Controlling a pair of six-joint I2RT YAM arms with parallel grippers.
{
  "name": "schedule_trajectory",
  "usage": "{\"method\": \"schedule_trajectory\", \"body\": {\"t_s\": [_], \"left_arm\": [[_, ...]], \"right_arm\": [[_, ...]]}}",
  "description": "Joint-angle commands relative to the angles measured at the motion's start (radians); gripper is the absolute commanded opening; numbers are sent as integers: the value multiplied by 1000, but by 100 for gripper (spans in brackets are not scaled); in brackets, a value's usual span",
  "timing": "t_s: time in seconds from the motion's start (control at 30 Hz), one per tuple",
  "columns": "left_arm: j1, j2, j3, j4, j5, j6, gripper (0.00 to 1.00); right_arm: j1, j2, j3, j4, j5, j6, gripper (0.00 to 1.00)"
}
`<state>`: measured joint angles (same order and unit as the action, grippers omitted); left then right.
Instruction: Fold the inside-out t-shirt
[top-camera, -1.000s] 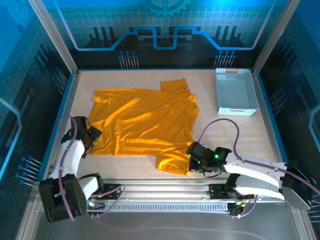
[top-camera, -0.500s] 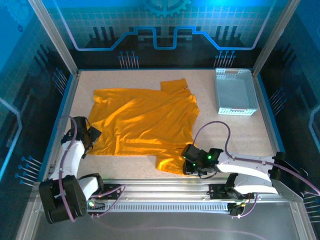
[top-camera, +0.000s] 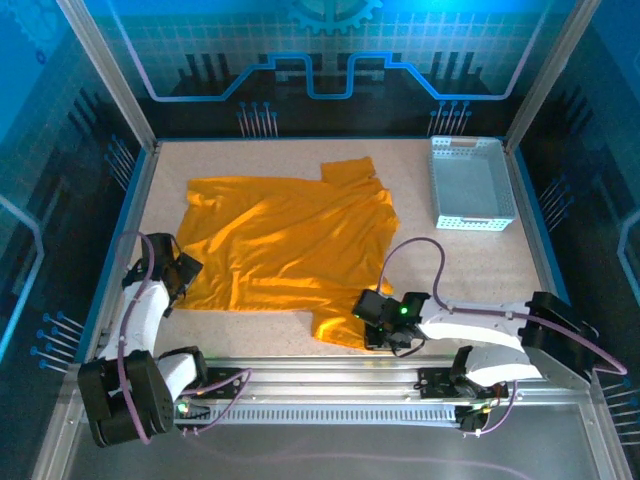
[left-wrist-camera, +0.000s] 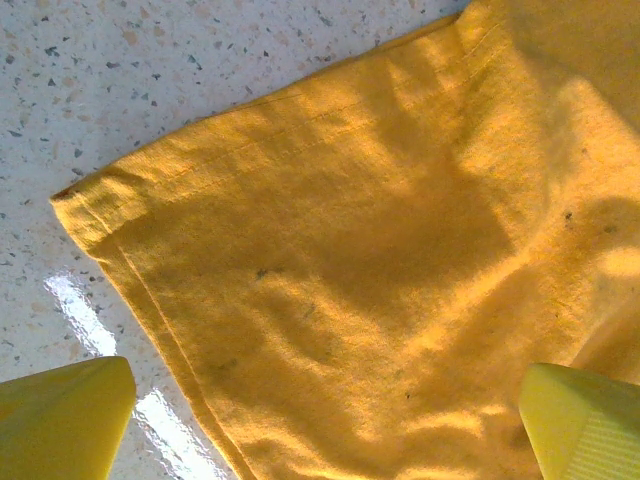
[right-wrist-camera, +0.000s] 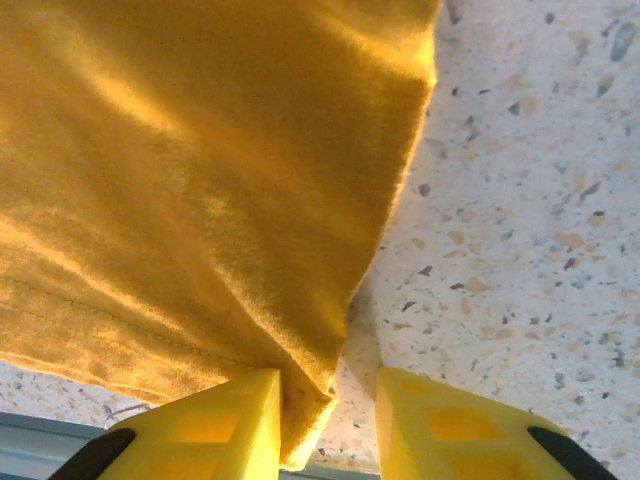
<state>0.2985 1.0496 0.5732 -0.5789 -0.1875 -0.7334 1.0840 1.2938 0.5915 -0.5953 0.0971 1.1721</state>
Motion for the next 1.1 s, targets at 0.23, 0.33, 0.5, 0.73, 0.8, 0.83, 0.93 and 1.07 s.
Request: {"method": "schedule_trajectory", "body": {"t_s": [0.23,0.33,0.5,0.73,0.8,0.83,0.93,1.07], "left_arm": [[11,-17,7,-6,-8,13,99],[11,-16,7,-6,-6,14,99],[11,-19,5,-4,-6,15,99],[11,-45,8,-39,-22,10,99],[11,-66,3,-56,-32,-3,99],[10,-75,-1,-67,-34,-12,99],[10,-98,-6,-100,-28,-41,99],[11,-161,-5,-197,-74,-80,99]], "right_arm": [[65,93,83,-31,1,-4,30],[63,122,85,-39,4,2,30],[62,128,71,-34,19,15,22],[8,-48,44,-134,120,9,4],[-43,-118,14,-158,128,-18,4],[-71,-153,-2,-165,130,-31,4],[-145,-234,-41,-158,118,-81,4],[-226,-280,-59,-139,98,-145,4]]}}
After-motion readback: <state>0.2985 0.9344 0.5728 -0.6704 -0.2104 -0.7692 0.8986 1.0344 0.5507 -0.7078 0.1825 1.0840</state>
